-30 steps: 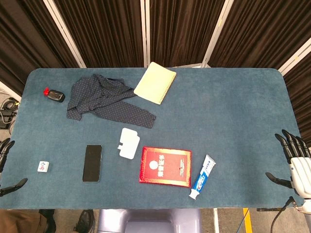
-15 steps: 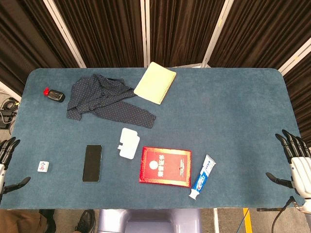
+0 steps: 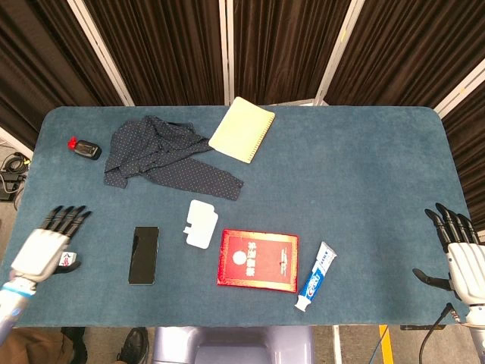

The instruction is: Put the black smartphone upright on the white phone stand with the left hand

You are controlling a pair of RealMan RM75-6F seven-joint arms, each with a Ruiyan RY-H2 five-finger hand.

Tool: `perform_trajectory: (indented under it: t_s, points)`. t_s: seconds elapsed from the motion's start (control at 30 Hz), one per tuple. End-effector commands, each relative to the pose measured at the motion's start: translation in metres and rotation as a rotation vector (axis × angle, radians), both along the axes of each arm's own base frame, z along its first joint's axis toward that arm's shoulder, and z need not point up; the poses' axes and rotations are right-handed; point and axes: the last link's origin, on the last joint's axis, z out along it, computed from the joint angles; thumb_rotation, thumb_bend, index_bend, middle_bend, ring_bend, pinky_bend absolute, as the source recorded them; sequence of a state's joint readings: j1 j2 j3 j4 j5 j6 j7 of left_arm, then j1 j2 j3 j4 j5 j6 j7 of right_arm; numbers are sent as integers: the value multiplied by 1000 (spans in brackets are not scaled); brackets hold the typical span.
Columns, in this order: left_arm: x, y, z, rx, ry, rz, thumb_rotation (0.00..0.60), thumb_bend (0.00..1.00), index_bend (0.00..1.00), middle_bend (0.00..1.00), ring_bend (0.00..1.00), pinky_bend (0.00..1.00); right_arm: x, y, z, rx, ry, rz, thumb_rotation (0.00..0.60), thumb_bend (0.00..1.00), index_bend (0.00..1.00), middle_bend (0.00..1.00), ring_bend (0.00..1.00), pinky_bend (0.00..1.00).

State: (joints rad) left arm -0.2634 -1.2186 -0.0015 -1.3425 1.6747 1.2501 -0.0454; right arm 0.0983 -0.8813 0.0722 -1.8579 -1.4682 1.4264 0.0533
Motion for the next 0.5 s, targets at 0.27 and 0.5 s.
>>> perform_trajectory:
  t_s: [0.27, 0.5]
  points:
    - [5, 14, -47, -117, 15, -84, 600, 0, 0, 0, 0, 0, -3, -2, -2, 4, 9, -17, 600, 0, 0, 0, 0, 0]
    - [11, 16, -73, -175, 39, -105, 600, 0, 0, 0, 0, 0, -4, -2, -1, 1, 3, -23, 600, 0, 0, 0, 0, 0]
